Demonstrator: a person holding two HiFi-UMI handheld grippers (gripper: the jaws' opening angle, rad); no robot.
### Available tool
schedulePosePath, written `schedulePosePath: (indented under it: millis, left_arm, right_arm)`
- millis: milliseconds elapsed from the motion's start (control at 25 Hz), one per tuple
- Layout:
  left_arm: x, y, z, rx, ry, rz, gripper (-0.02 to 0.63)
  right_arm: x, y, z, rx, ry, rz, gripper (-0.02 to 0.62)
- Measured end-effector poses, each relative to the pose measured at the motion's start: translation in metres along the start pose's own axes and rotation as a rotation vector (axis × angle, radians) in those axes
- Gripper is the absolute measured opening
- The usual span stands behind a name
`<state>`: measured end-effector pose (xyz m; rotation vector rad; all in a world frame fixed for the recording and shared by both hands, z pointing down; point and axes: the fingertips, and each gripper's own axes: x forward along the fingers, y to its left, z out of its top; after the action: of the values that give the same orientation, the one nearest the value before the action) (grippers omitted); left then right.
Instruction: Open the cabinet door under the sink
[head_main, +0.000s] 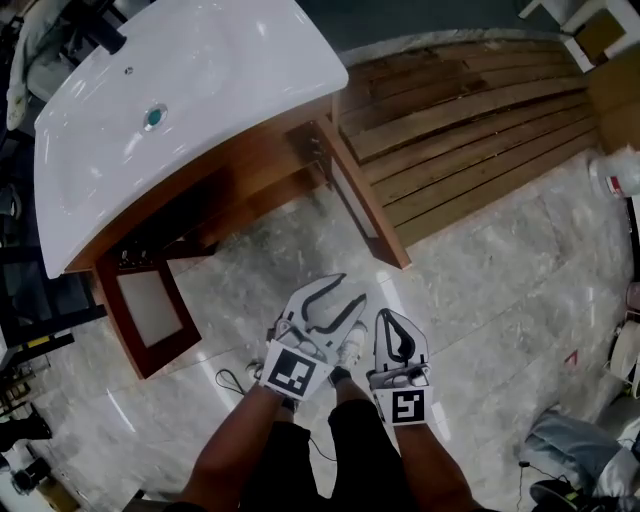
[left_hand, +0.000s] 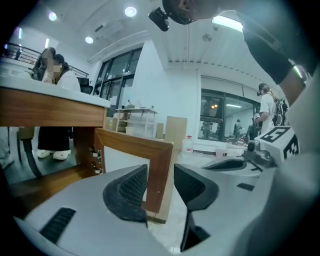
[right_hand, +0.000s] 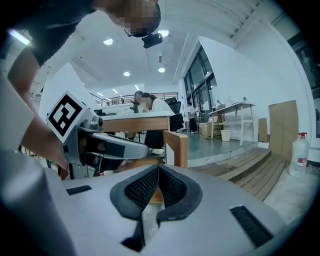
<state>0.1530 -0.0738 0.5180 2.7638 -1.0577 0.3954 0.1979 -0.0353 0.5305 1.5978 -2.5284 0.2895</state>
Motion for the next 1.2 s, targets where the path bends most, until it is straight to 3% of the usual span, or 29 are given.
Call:
schedulePosePath:
  millis: [120, 240, 440, 760, 1040, 1200]
  left_arm:
    - [-0.031, 0.002, 0.018, -0.04, 0.012, 0.064, 0.159]
    - [-0.065, 0.009, 0.053, -0.099, -0.052, 0.16, 0.074]
    - [-0.112, 0.025, 0.11, -0.137, -0.119, 0.269, 0.028]
    - [-0.212, 0.016, 0.167, -0.149, -0.145, 0.393, 0.023]
    - [-0.312, -0.011, 0.195, -0.173, -0.158, 0.59, 0.023]
    - [-0.359, -0.028, 0.203, -0.179, -0.165, 0.662, 0.023]
  right_arm:
    - [-0.01, 0.01, 0.029, 0.008, 0.006, 0.037, 0.023]
    - [-0.014, 0.026, 0.07, -0.014, -0.02, 0.099, 0.023]
    - [-0.01, 0.057, 0.136, -0.076, -0.085, 0.218, 0.023]
    - [-0.038, 0.128, 0.215, -0.129, -0.154, 0.348, 0.023]
    - [-0.078, 0.191, 0.279, -0.188, -0.243, 0.474, 0.023]
    - [-0.102, 0.223, 0.308, -0.211, -0.283, 0.52, 0.021]
